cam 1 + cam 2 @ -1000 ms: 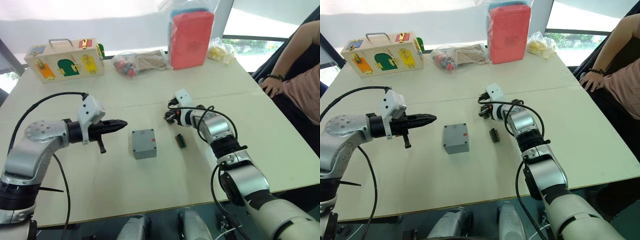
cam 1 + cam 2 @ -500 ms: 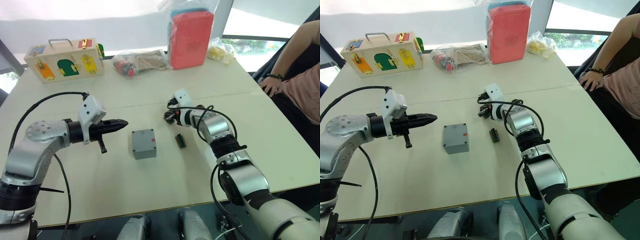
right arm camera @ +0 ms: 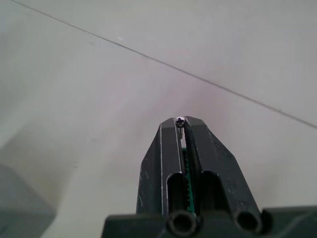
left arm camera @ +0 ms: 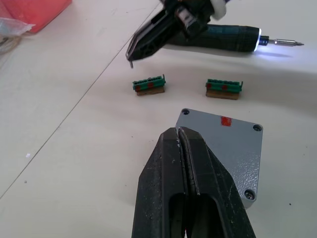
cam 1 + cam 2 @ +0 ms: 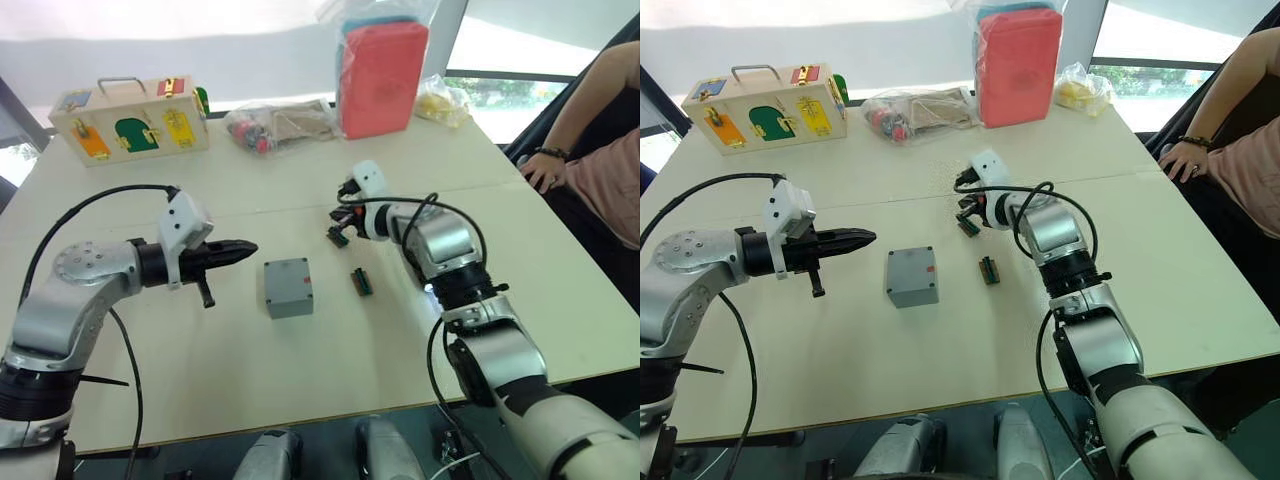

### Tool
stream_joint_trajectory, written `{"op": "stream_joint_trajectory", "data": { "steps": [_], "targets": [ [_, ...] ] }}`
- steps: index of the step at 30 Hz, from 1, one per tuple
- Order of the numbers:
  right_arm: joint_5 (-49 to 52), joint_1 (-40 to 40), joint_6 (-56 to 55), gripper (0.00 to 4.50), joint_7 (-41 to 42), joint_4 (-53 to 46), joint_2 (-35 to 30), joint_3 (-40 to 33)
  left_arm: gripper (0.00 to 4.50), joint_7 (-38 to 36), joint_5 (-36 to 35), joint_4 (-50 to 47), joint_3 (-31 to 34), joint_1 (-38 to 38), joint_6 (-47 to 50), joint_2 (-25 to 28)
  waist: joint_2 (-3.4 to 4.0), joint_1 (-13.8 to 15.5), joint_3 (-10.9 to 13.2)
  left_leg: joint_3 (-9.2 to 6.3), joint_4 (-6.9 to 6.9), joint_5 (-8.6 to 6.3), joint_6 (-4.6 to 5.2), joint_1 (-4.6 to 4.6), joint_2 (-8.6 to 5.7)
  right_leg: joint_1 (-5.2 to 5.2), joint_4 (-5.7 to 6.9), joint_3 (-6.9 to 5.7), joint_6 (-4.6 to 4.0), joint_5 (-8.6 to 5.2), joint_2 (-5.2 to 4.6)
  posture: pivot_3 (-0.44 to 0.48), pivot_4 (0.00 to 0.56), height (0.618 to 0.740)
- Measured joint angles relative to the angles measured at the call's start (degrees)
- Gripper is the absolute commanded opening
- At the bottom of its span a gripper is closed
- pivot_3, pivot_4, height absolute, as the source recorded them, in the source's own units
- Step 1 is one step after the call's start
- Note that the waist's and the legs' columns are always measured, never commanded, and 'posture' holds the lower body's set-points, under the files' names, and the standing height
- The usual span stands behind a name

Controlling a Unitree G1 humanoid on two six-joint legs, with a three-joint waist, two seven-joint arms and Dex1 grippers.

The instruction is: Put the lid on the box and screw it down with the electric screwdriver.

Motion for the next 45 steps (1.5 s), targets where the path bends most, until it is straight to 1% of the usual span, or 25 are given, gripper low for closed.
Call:
{"op": "stream_joint_trajectory", "data": {
  "steps": [5, 7, 8, 12, 16, 23, 45],
  "targets": [
    [5.18, 0.42, 9.23, 0.11, 5.70, -12.20, -3.60, 1.77, 0.00, -1.35, 0.00, 0.19, -0.01, 0.00, -0.06, 0.20, 0.00, -0.08, 0.00, 0.00, 0.00, 0.00, 0.00, 0.01, 0.01, -0.01, 0.02, 0.01, 0.00, 0.00, 0.00, 0.000, 0.150, 0.740],
    [6.27, 0.96, 10.95, 0.11, 6.69, -14.67, -4.36, 2.74, 0.00, -1.74, 0.01, 0.31, -0.01, 0.00, -0.07, 0.31, 0.00, -0.02, 0.00, 0.00, -0.01, 0.00, 0.00, 0.01, 0.03, -0.01, 0.01, 0.00, 0.00, 0.00, 0.00, 0.000, 0.150, 0.740],
    [7.39, 1.73, 12.96, 0.11, 7.32, -17.54, -4.96, 3.56, 0.00, -2.19, 0.00, 0.33, -0.01, 0.07, -0.09, 0.65, 0.00, -0.01, 0.00, 0.00, -0.03, 0.00, 0.00, 0.00, 0.02, -0.01, 0.01, 0.00, 0.00, 0.00, 0.00, 0.000, 0.150, 0.740],
    [9.91, 4.02, 15.72, 0.11, 7.81, -22.90, -4.71, 6.68, 0.00, -3.93, -0.23, 0.34, 0.13, 0.67, -0.17, 2.42, -0.01, 0.00, 0.00, 0.01, -0.04, 0.00, 0.00, 0.01, 0.03, -0.01, 0.00, 0.01, 0.00, 0.00, -0.01, 0.000, 0.150, 0.740],
    [10.59, 5.00, 15.99, 0.11, 6.72, -23.38, -4.66, 7.80, 0.00, -4.72, -0.37, 0.18, 0.36, 2.71, -0.20, 3.36, -0.01, 0.11, 0.00, 0.00, -0.03, 0.00, 0.00, 0.01, 0.02, -0.01, 0.00, 0.01, 0.00, 0.00, -0.01, 0.000, 0.150, 0.740],
    [10.42, 6.60, 13.97, 0.11, 4.95, -22.24, -4.63, 9.90, 0.00, -4.92, -0.41, -0.66, 0.75, 2.93, -0.24, 3.57, -0.01, 0.19, 0.00, 0.01, -0.02, 0.00, 0.00, 0.01, 0.02, 0.00, 0.00, 0.00, 0.00, 0.00, -0.01, 0.000, 0.150, 0.740],
    [9.94, 6.57, 9.50, 0.11, 4.25, -18.81, -4.29, 11.09, 0.00, -4.25, -0.43, -0.94, 0.73, 2.93, -0.24, 3.51, -0.01, 0.12, 0.00, 0.01, -0.03, 0.00, 0.00, 0.01, 0.02, 0.00, 0.00, 0.00, 0.00, 0.00, -0.01, 0.000, 0.150, 0.740]
  ]
}}
